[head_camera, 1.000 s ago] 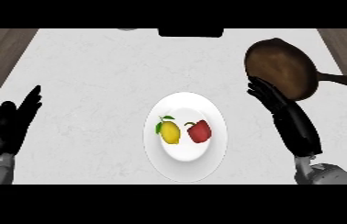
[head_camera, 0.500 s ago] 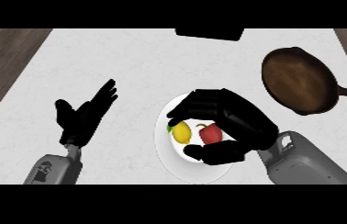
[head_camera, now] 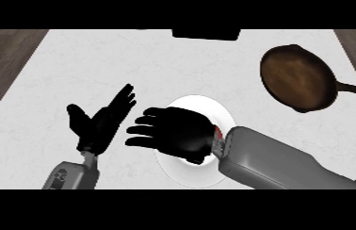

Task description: Pick the lemon from the plate and place it in the pan

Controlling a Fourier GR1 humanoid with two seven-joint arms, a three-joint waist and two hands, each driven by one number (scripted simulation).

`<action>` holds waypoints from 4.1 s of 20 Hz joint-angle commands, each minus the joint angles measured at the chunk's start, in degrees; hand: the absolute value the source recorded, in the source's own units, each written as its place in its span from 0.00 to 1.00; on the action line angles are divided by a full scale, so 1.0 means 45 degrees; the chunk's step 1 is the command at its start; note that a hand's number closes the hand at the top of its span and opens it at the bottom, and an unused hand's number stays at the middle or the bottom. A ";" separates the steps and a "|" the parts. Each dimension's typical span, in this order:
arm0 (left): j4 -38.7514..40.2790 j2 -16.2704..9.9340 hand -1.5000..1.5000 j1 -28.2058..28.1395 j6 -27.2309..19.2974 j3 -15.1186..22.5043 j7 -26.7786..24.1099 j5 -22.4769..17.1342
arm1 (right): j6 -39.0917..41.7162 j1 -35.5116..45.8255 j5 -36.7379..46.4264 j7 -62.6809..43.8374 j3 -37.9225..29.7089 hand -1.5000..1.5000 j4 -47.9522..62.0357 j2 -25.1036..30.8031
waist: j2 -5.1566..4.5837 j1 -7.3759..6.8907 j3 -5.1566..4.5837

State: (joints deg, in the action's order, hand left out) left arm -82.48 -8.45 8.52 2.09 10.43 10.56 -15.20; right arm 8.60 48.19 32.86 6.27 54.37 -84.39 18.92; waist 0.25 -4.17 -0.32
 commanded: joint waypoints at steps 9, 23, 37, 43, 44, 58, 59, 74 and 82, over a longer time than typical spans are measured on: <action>-0.0519 0.0105 0.50 -0.0395 -0.0425 -0.0124 0.0188 0.0057 | 0.7060 0.2593 0.4020 -0.6461 0.4289 0.00 0.2143 -0.3981 | 0.0103 0.0717 0.0026; -0.0591 0.0300 0.50 -0.0732 0.0016 -0.0246 -0.0174 0.0143 | 0.7980 0.0173 0.4677 -0.9823 0.5993 0.00 0.2455 -0.4198 | -0.0075 0.0648 0.0066; -0.1319 0.0227 0.50 -0.1264 0.0103 -0.0614 -0.0010 0.0398 | 0.6826 0.0361 0.7295 -0.8374 0.5649 0.00 0.4120 -0.4203 | -0.0061 0.0792 0.0069; -0.1209 0.0451 0.50 -0.1006 0.0148 -0.0807 0.0289 0.0239 | 0.6227 0.0876 0.8069 -0.7248 0.4837 0.00 0.5082 -0.4203 | -0.0062 0.0811 0.0070; -0.1118 0.0160 0.50 -0.0788 0.0409 -0.1046 0.0514 0.0051 | 0.5485 0.0407 0.8079 -0.7723 0.5349 0.00 0.5784 -0.4204 | -0.0090 0.0669 0.0070; -0.1630 0.0575 0.50 -0.1642 0.0417 -0.0450 0.0062 0.0799 | 0.3102 0.1591 0.9872 -0.4764 0.5296 1.00 0.7131 -0.4204 | -0.0101 0.0505 0.0071; -0.1797 0.0487 0.50 -0.1785 0.0485 -0.0564 0.0364 0.0590 | 0.2023 0.1534 1.0324 -0.4292 0.5198 1.00 0.7692 -0.4204 | -0.0082 0.0665 0.0072; -0.1863 0.0346 0.50 -0.1741 -0.0492 -0.1698 0.0414 0.0500 | -0.5011 -0.5529 0.3791 -0.4492 -0.2040 1.00 -0.1042 0.1083 | 0.0231 0.2695 0.0140; -0.2215 0.0304 0.50 -0.2074 0.0140 -0.1422 0.0578 0.0110 | -0.5456 -0.8938 -0.2128 -0.2294 -0.5436 1.00 -0.4963 0.3362 | 0.0014 0.1857 0.0121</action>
State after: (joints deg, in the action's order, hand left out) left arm -91.63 -6.92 -1.23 1.78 3.94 12.31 -13.68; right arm -14.86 14.27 35.11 -8.77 36.94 -99.98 29.51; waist 0.73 5.47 0.22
